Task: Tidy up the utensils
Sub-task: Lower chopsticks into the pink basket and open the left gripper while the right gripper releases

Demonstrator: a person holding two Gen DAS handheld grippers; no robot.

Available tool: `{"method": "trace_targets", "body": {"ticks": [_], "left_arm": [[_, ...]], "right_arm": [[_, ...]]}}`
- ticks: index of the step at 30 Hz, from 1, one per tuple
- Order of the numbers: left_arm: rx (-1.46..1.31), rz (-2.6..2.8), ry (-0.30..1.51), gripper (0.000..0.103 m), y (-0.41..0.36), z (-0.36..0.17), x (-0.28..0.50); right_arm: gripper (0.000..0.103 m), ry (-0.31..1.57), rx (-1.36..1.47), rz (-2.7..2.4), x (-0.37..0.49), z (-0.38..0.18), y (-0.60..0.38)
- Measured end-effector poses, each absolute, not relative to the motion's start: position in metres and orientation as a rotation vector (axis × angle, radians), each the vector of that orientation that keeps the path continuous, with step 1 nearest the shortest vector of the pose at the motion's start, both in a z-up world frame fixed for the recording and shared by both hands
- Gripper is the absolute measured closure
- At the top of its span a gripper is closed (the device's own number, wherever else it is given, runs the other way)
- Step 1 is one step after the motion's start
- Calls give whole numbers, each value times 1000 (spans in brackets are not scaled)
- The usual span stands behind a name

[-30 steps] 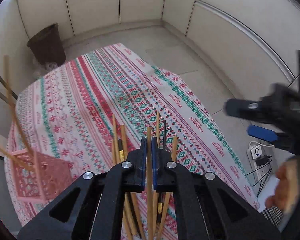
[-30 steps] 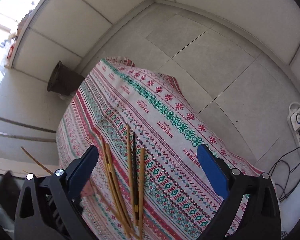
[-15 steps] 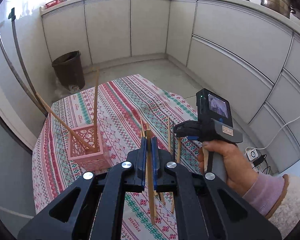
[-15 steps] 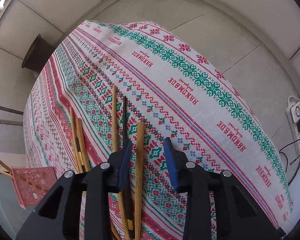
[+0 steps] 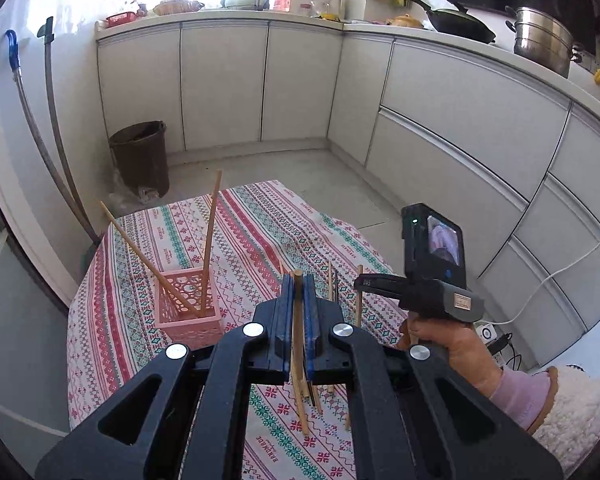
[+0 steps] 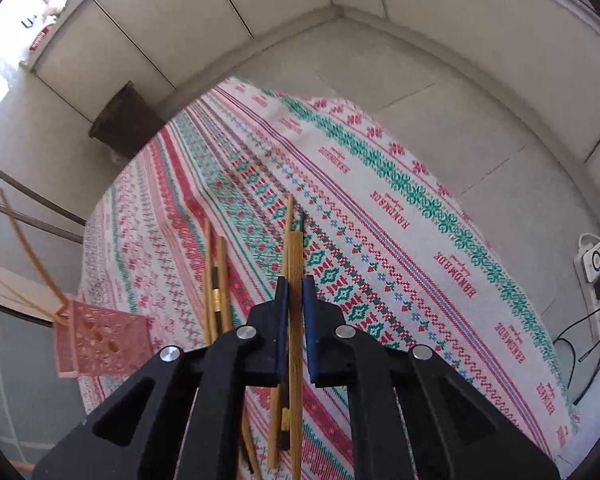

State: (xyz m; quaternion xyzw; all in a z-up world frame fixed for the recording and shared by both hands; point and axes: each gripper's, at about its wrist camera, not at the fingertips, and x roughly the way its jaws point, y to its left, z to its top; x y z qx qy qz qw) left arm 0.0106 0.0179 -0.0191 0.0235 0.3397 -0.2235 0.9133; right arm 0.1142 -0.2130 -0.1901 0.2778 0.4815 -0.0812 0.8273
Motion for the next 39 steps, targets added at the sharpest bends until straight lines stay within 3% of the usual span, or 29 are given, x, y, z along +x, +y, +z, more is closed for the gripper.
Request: {"method": "trace_targets", "body": {"ticks": [7, 14, 29, 39], "left_arm": [[-1, -444, 632, 99, 34, 7, -5], [-62, -406, 573, 99, 55, 32, -16], [-157, -232, 474, 99, 102, 81, 10], [-127, -128, 515, 99, 103, 58, 77]], "right_arm": [[95, 799, 540, -46, 60, -93, -211], [95, 668, 560, 32, 37, -32, -211], [95, 524, 537, 179, 38, 51, -184], [95, 522, 495, 228, 78, 58, -152]]}}
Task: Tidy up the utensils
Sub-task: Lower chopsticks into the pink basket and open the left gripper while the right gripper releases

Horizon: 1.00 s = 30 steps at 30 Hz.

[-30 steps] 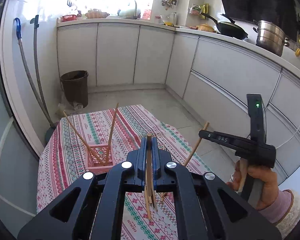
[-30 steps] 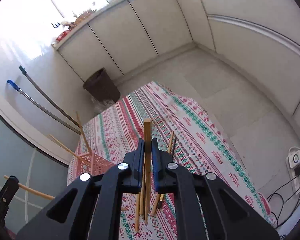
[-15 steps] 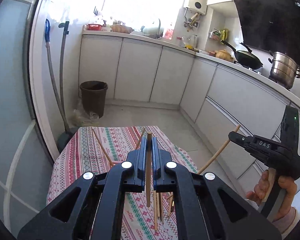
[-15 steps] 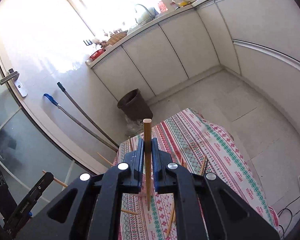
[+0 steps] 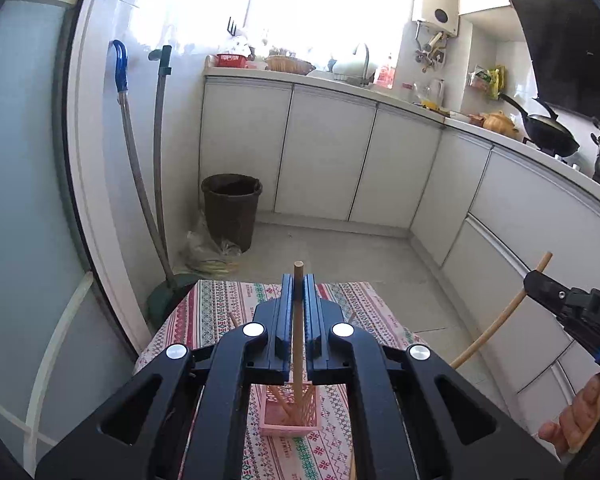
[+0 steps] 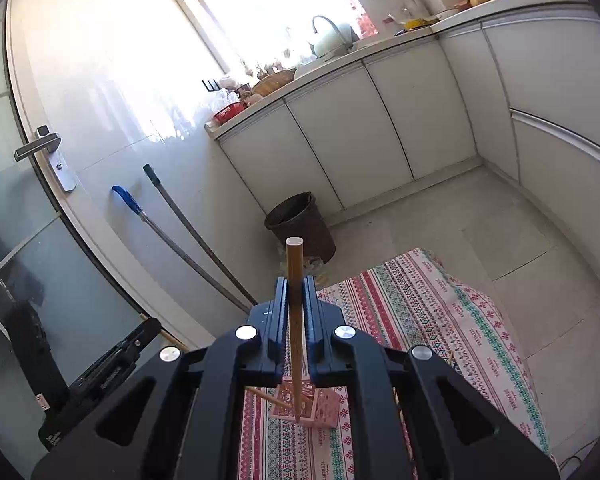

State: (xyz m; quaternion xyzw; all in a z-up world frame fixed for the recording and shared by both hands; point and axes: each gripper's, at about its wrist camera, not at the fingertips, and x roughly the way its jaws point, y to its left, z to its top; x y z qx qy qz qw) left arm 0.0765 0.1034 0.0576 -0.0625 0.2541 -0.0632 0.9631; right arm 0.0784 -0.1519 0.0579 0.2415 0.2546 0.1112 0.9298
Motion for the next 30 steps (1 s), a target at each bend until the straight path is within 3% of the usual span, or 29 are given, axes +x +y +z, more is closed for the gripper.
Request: {"method": "trace_targets", "body": {"ticks": [3, 5, 9, 14, 23, 25, 27, 30], "left_arm": [[-104, -130, 613, 98, 104, 35, 105], [-120, -128, 659, 85, 108, 23, 113], [-189, -117, 616, 81, 127, 31, 101], [-258, -81, 521, 67, 147, 55, 72], [-273, -78, 534, 66, 149, 56, 74], [-278, -81, 542, 66, 148, 53, 74], [-273, -89, 541, 66, 147, 53, 73], [-263, -101, 525, 59, 143, 57, 69]], "right_arm": [[95, 541, 490, 228, 90, 50, -145], [95, 556, 489, 230, 97, 45, -140], [95, 570, 483, 226, 106, 39, -132], [95, 581, 477, 217, 116, 31, -119], [95, 631, 465, 187, 154, -7, -83], [90, 650, 466, 184, 164, -21, -76], [75, 672, 485, 195, 169, -32, -72], [71, 648, 444, 196, 161, -26, -68]]}}
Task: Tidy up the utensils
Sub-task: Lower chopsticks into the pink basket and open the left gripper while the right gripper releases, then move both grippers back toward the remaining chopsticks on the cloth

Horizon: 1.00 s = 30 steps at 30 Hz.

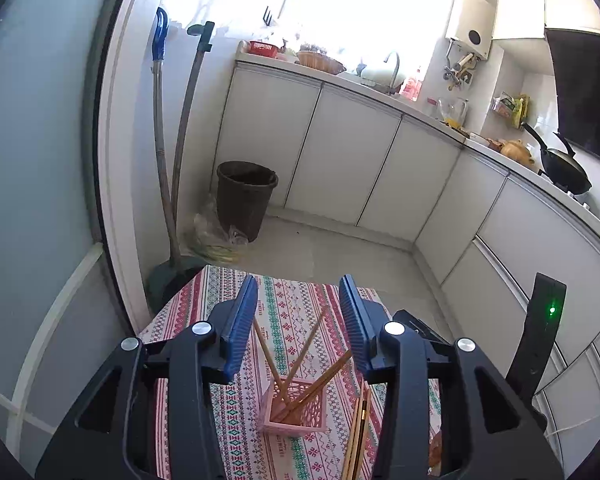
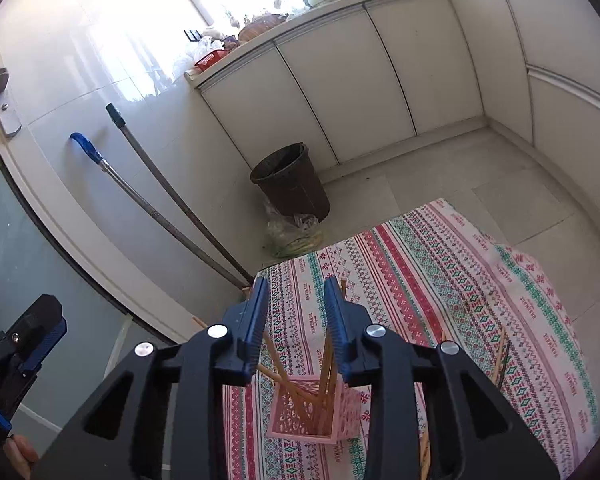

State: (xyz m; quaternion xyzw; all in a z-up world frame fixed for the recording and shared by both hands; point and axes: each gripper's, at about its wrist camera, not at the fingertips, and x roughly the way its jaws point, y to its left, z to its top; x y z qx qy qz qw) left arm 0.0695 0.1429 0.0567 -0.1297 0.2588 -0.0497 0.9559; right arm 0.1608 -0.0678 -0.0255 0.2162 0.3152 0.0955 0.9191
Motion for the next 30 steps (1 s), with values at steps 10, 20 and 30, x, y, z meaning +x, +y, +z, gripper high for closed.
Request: {"method": "trace_targets", "body": {"ticks": [10, 20, 30], "left_arm": [[-177, -73, 476, 39, 115, 60, 55], [-93, -55, 483, 31, 91, 45, 50], [-47, -65, 501, 23, 76, 31, 49]], "right_arm": [[51, 557, 316, 137, 117, 5, -80], [35, 561, 269, 67, 97, 7, -102], [26, 585, 257, 15, 85, -5, -121]]}}
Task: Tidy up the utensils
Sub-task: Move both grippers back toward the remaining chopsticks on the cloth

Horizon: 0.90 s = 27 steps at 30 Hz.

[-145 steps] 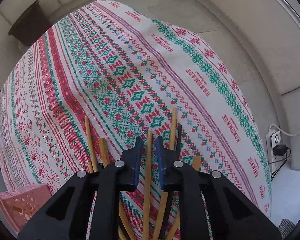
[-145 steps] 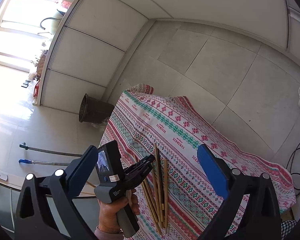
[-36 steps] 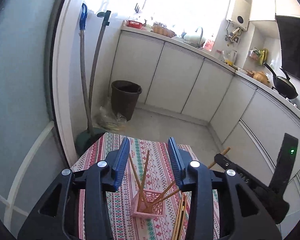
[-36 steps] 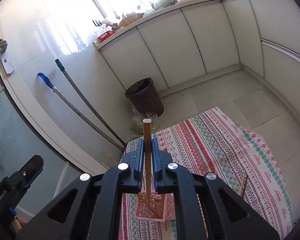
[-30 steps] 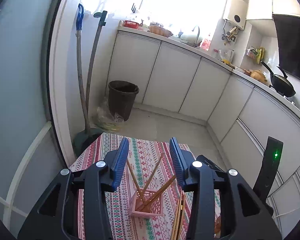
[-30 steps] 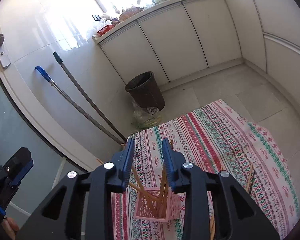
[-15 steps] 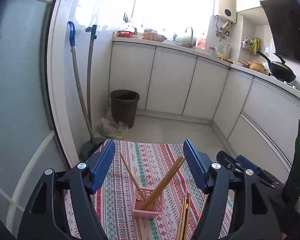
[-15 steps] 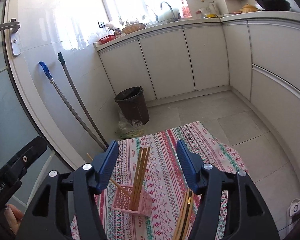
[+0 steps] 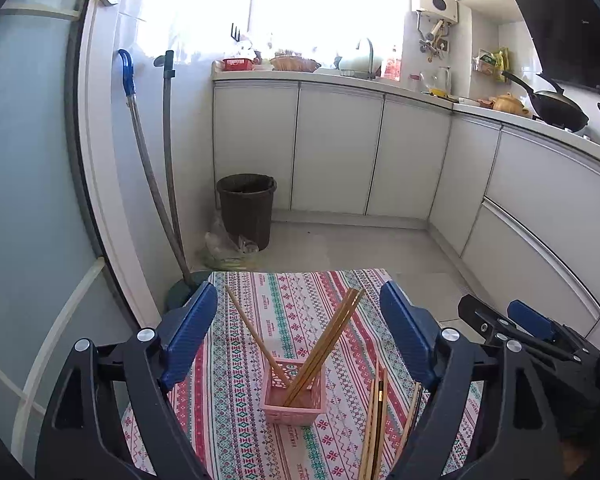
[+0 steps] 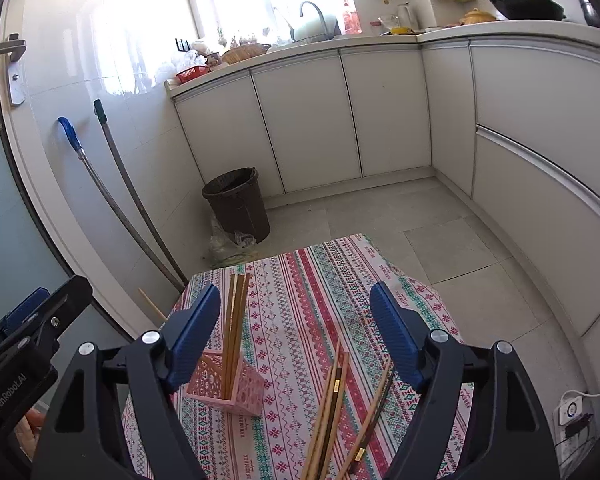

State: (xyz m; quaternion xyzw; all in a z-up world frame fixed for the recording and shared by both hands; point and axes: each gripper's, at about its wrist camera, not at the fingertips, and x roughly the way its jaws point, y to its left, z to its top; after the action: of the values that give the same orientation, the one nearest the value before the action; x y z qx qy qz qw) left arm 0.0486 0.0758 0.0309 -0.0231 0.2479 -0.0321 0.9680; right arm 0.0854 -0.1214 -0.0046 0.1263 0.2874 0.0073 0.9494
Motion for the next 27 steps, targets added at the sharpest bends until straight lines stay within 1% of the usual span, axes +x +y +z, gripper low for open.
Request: {"method": "trace_targets", "body": {"ticks": [3, 5, 11, 15, 27], "left_arm": [[-33, -65, 512, 19, 72, 26, 47], [-31, -63, 516, 15, 70, 22, 46], [-44, -75, 531, 7, 68, 17, 44], [-47, -104, 559, 7, 64, 13, 45], [23, -129, 608, 7, 45, -4, 43]], "right_arm": [[21, 589, 255, -2, 82, -8, -126], [19, 592, 264, -12, 79, -10, -131], [14, 608, 280, -46, 73, -17, -145], [11, 622, 292, -55, 69, -22, -152], [7, 682, 351, -90, 53, -41, -182]]}}
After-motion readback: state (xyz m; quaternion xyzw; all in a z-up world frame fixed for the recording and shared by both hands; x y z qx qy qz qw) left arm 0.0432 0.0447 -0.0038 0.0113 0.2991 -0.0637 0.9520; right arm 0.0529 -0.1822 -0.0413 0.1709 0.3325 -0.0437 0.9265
